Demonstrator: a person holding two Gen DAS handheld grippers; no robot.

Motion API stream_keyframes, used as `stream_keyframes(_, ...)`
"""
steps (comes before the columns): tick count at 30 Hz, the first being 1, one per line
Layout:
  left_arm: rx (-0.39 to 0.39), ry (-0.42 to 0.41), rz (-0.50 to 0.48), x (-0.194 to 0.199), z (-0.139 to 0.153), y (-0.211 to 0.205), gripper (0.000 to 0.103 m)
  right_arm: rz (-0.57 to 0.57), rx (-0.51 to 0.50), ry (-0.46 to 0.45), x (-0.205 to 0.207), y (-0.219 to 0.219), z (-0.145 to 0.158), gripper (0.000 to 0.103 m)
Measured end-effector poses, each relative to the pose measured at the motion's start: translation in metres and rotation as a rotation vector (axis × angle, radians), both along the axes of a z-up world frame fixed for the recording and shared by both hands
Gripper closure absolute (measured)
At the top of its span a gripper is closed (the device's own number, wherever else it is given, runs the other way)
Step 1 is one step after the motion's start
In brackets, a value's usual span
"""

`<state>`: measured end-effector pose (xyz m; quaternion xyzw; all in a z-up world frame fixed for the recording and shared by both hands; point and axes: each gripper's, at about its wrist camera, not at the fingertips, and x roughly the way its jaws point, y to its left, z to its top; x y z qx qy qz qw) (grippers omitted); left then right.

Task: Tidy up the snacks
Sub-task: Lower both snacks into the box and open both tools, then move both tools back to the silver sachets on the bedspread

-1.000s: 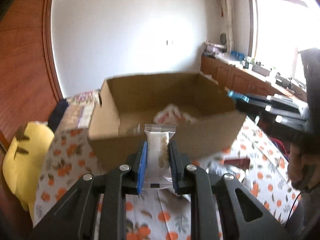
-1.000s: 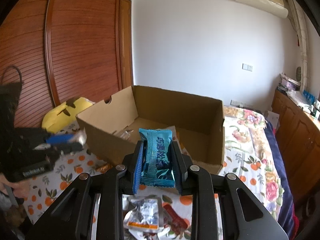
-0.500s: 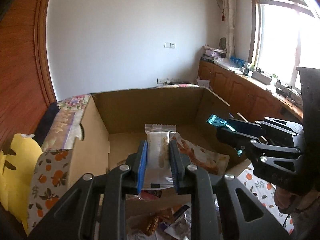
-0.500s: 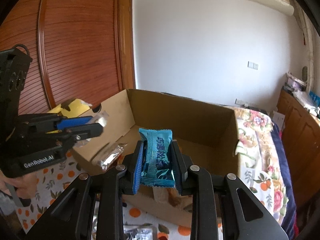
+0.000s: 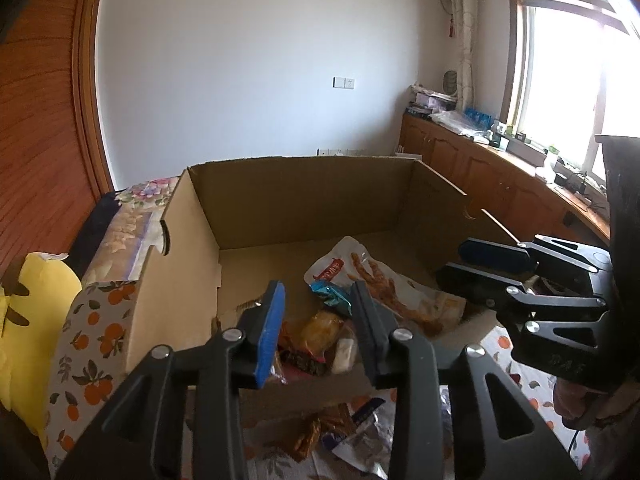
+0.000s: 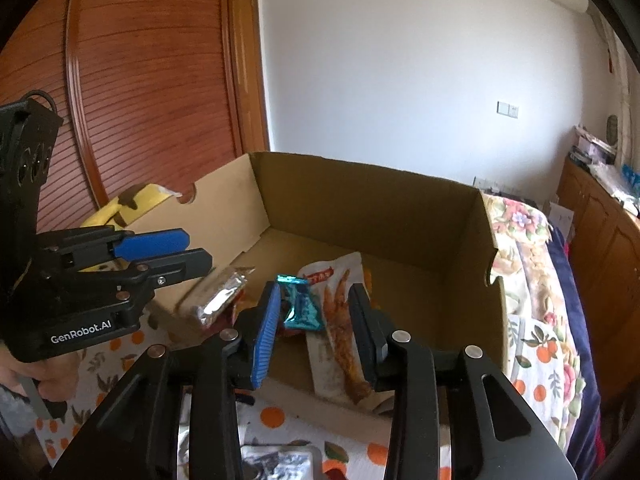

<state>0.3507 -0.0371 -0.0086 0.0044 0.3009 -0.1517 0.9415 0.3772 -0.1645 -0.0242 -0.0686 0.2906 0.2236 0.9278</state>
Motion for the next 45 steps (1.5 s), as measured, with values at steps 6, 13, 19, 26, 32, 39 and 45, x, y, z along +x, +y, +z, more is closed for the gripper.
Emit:
stream_keyframes(6, -0.003, -0.026, 0.001, -0.028, 0.007, 0.007, 0.067, 0.003, -0.007, -0.022, -0.033, 0.001, 0.012, 0.064)
stream_keyframes(13, -0.002, -0.019, -0.003, -0.062, 0.001, 0.009, 0.066, -0.021, -0.005, -0.017, -0.069, -0.016, 0.013, 0.061)
stream_keyframes(19, -0.008, 0.027, -0.004, -0.075, -0.020, 0.009, 0.066, -0.072, -0.007, 0.032, -0.082, -0.037, -0.006, 0.060)
stream_keyframes(26, -0.012, 0.079, 0.007, -0.083, -0.048, 0.005, 0.066, -0.102, 0.013, 0.100, -0.092, -0.051, -0.035, 0.052)
stream_keyframes(32, -0.007, 0.123, 0.023, -0.085, -0.074, 0.005, 0.066, -0.078, 0.023, 0.188, -0.084, -0.040, -0.066, 0.052)
stream_keyframes(39, -0.005, 0.166, 0.027, -0.084, -0.089, 0.007, 0.066, -0.035, -0.015, 0.251, -0.068, -0.020, -0.086, 0.049)
stream_keyframes(45, -0.017, 0.173, 0.028, -0.085, -0.090, 0.007, 0.066, -0.004, -0.087, 0.285, -0.055, -0.005, -0.098, 0.039)
